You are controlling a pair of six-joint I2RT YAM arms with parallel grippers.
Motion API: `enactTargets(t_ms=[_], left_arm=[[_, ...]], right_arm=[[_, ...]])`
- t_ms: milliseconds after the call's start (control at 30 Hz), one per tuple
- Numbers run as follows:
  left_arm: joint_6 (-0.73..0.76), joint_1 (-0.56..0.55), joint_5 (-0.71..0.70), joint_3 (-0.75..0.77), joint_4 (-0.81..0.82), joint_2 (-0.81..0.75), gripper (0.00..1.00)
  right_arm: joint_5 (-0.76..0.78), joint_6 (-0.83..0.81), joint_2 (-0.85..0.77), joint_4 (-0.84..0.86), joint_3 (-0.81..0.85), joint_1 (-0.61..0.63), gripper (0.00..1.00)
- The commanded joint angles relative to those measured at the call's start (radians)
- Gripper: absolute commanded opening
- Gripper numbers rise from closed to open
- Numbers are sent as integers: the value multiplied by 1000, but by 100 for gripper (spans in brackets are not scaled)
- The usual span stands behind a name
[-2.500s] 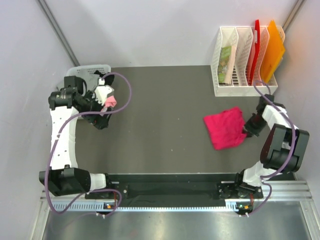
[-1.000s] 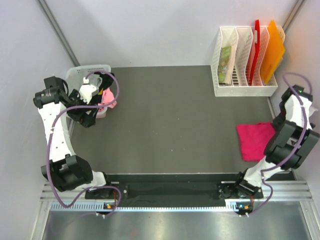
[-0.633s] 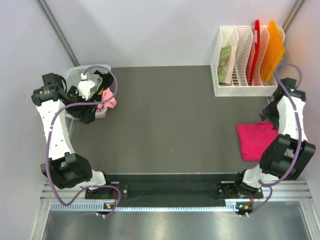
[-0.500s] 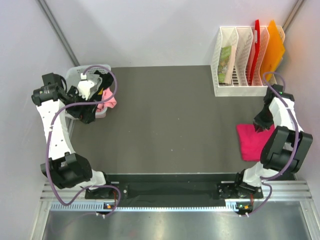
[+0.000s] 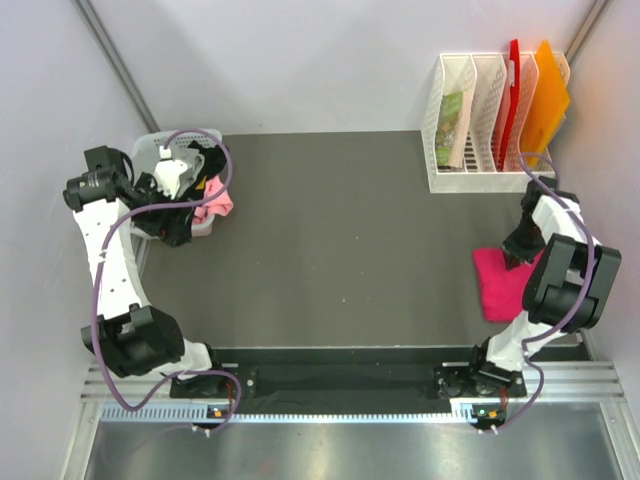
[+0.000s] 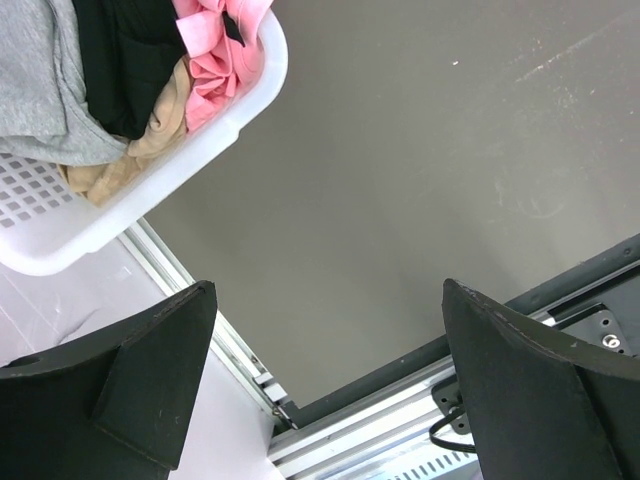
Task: Fold and stack the t-shirts
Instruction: Put the neatly folded tshirt into the corner of the board with the right arm
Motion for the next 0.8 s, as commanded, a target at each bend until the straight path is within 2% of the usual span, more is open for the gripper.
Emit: enactTargets(t_ms=[0, 300, 500, 633, 733, 767], left_arm=[[-33, 6, 24, 34, -152, 1, 99], [-87, 6, -5, 19, -153, 9, 99], [-108, 6, 19, 39, -143, 18, 99], [-122, 6, 25, 59, -141, 27, 99], [-129, 4, 44, 54, -135, 29, 99], [-129, 4, 50, 44, -134, 30, 99]], right_arm=[[19, -23, 73, 47, 5, -1, 0], [38, -51, 209, 53, 101, 1, 0], [-5, -38, 122, 41, 128, 16, 1], [-37, -37, -11, -10, 148, 31, 2], [-83, -38, -135, -39, 160, 37, 11], [-99, -38, -166, -45, 166, 42, 24]])
